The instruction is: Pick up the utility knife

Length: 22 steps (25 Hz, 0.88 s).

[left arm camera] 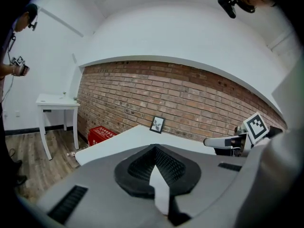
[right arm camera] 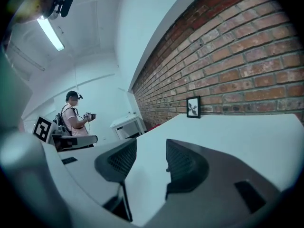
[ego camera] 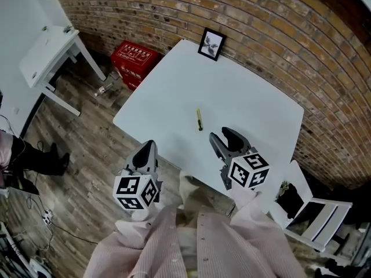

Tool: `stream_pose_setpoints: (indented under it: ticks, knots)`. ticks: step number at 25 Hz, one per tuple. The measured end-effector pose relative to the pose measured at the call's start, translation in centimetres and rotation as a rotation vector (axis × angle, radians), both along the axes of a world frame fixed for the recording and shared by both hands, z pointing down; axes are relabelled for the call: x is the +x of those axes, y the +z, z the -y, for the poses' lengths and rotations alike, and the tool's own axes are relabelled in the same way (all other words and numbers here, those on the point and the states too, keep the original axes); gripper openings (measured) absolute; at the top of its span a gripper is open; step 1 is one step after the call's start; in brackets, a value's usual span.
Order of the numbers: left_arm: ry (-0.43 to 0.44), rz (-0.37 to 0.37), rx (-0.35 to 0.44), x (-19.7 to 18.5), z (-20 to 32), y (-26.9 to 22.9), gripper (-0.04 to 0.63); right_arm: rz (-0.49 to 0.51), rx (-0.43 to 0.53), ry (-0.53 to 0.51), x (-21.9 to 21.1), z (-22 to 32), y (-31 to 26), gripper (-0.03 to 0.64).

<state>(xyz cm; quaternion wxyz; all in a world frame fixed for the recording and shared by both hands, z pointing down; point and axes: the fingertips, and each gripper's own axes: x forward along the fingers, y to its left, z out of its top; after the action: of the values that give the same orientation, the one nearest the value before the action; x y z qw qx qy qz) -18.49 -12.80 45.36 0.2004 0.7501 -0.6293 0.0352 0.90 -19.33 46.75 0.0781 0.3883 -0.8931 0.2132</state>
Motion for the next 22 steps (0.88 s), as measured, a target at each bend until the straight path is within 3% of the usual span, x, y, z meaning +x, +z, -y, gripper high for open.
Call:
stream_pose_setpoints:
  ticks: [22]
  knots:
    - [0.056, -0.028, -0.203, 0.1, 10.9, 7.0, -0.006, -0.081, -0.214, -0.049, -3.7, 9.4, 8.2, 0.196]
